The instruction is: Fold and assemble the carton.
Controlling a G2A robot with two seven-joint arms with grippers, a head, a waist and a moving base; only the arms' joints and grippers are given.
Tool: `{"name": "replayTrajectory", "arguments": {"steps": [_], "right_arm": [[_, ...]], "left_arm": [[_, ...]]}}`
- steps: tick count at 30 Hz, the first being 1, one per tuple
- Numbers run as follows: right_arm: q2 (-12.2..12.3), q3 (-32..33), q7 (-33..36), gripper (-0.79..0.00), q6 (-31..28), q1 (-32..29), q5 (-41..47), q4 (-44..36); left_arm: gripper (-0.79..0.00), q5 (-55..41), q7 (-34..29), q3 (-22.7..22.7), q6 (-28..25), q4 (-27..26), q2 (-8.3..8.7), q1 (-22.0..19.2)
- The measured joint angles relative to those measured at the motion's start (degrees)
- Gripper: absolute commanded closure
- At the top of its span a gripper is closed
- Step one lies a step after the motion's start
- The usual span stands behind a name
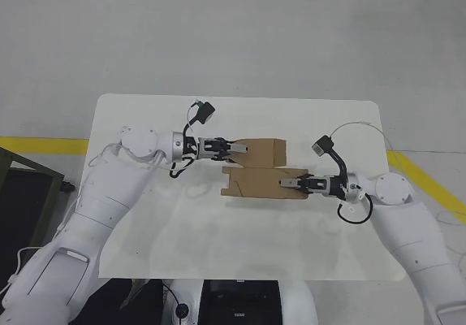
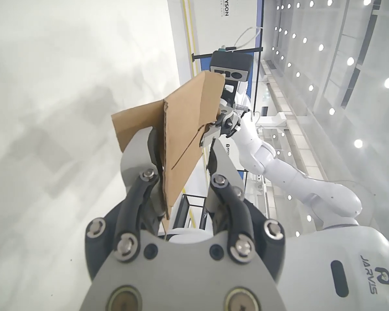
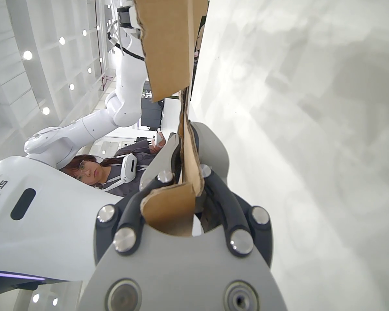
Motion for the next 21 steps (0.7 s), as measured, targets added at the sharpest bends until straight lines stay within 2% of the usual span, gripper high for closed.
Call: {"name": "replayTrajectory", "arguments": {"steps": [8,9,10,11,14,15,16,17,21], "right_arm": [[0.2,0.2,-0.4,0.0,0.2,-0.3,-0.5,-0.6],[0.2,0.2,-0.4,0.0,0.2,-0.3,-0.5,-0.7],[0.2,0.2,-0.5,0.0,0.2,-0.4,-0.6,-0.8],[0.2,0.3,-0.5,0.0,0.2,-0.4,-0.6,-0.9],[0.3,0.3,-0.7,0.0,0.3,-0.5,-0.8,-1.2],[0.3,0.4,-0.7,-0.025,0.3,-0.6,-0.8,-1.4],[0.3,0.4,-0.8,-0.265,0.3,-0.7,-0.8,-1.5],[0.3,0.4,-0.8,-0.785,0.3,-0.7,-0.8,-1.6],[0.4,0.8,-2.3,-0.785,1.0,-0.9,-1.2,-1.3]], "left_arm": [[-0.123,1.3,0.5,0.2,0.7,-0.3,0.11,0.1],[-0.089,1.4,0.5,0.2,0.7,-0.3,0.1,0.1],[-0.022,1.5,0.6,0.3,0.7,-0.3,0.09,0.1],[0.0,1.5,0.6,0.4,0.7,-0.2,0.09,0.0],[0.0,1.6,0.7,0.5,0.7,0.0,0.06,-0.1],[0.0,1.6,0.7,0.5,0.8,0.0,0.05,-0.1],[0.0,1.6,0.7,0.6,0.8,0.0,0.04,-0.1],[0.0,1.5,0.7,0.6,0.8,0.0,0.03,-0.2],[0.0,-0.3,0.4,0.2,0.0,-0.2,-0.01,0.0]]}}
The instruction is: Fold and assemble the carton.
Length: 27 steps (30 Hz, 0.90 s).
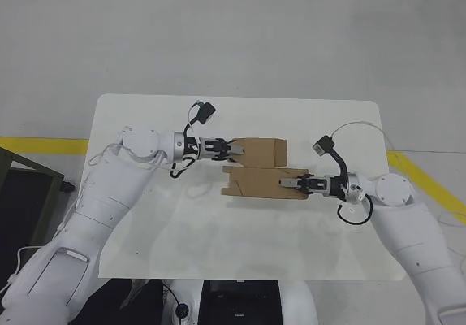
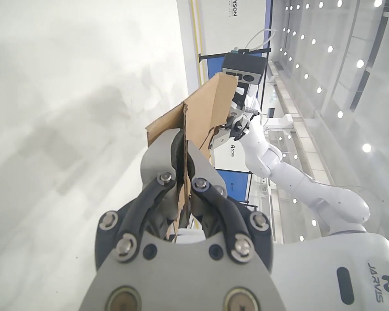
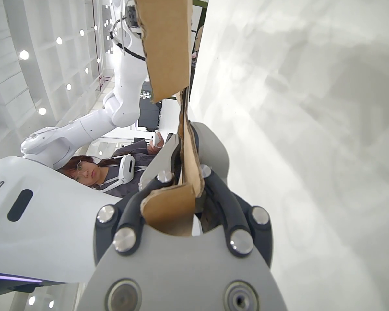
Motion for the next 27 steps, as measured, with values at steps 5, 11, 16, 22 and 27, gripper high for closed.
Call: {"name": "replayTrajectory", "arguments": {"steps": [5,11,16,22,27], "right_arm": [[0.3,2.1,-9.8,-0.785,-0.6,-0.5,-5.7,1.8],[0.7,5.7,-17.2,-0.785,-3.4,-3.3,-4.6,-2.0],[1.0,7.4,-13.6,-0.785,-6.3,-5.4,2.6,-6.9],[0.6,5.3,-5.7,-0.785,-6.2,-4.4,10.6,-7.4],[-0.2,2.5,-5.0,-0.785,-5.9,-2.5,11.1,-5.1]], "left_arm": [[0.0,-1.8,-0.5,-1.0,-1.5,-0.7,0.18,0.6],[0.0,-2.7,-1.2,-1.9,-3.3,-1.9,0.49,1.6],[0.0,-2.6,-1.7,-2.0,-4.3,-2.5,0.65,2.4],[0.0,-2.4,-1.7,-1.7,-4.8,-2.8,0.67,2.6],[0.0,-3.7,-2.6,-1.7,-5.3,-3.4,0.65,2.6]]}}
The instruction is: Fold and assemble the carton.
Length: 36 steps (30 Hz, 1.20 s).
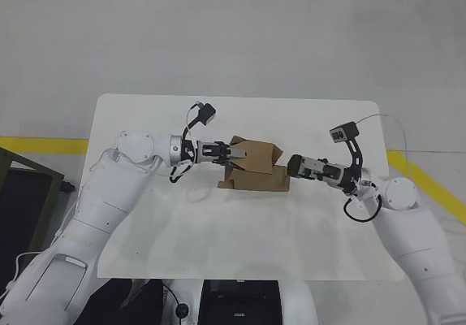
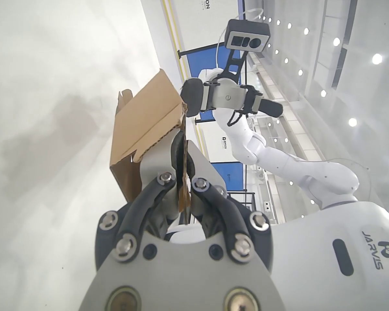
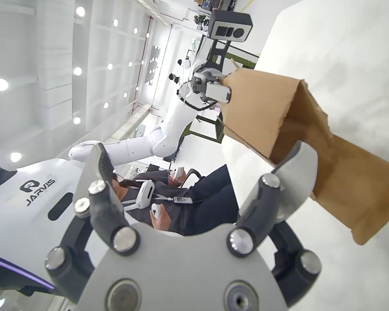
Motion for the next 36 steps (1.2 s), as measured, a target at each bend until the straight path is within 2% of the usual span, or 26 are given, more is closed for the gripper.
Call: {"name": "replayTrajectory", "arguments": {"steps": [24,28,30,32,36], "right_arm": [[-3.3,-6.8,6.7,-0.785,0.5,5.8,10.0,8.9],[-3.7,-7.3,7.4,-0.723,0.7,6.6,11.0,10.1],[-3.9,-7.5,7.4,-0.665,0.7,6.7,11.0,10.2],[-4.1,-7.6,7.3,-0.391,0.6,6.8,10.9,10.3],[-4.3,-7.5,7.1,-0.354,0.5,6.9,11.1,10.4]], "left_arm": [[0.0,-3.8,-2.2,1.5,-0.8,-0.1,-0.39,-0.4],[0.0,-3.6,-1.9,1.4,-1.0,-0.2,-0.34,-0.4],[0.0,-3.4,-1.7,1.3,-1.0,-0.3,-0.32,-0.3],[0.0,-3.4,-1.7,1.4,-0.9,-0.5,-0.3,-0.1],[0.0,-3.4,-1.8,1.5,-0.7,-0.6,-0.28,0.0]]}}
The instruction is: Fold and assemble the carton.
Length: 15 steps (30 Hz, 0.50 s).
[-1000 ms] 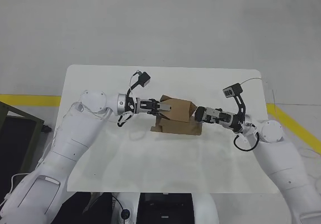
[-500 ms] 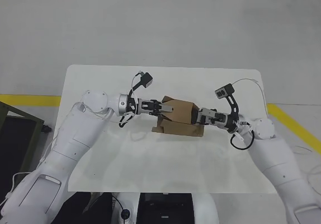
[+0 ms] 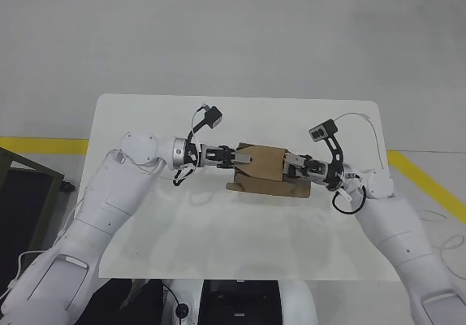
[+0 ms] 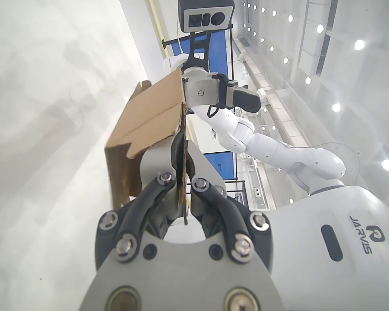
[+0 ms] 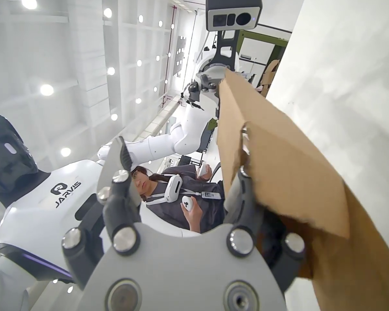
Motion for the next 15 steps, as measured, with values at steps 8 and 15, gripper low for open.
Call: {"name": "replayTrajectory", "arguments": {"steps": [8,15], "right_arm": [[-0.1,0.4,0.0,-0.345,0.1,0.1,-1.9,0.1],[-0.3,0.2,-0.6,-0.194,-0.5,1.0,-5.0,1.0]], "left_arm": [[0.0,0.4,-0.3,0.5,0.5,-0.1,-0.06,-0.3],[0.0,0.6,-0.2,1.0,0.6,-0.1,-0.17,-0.6]]}}
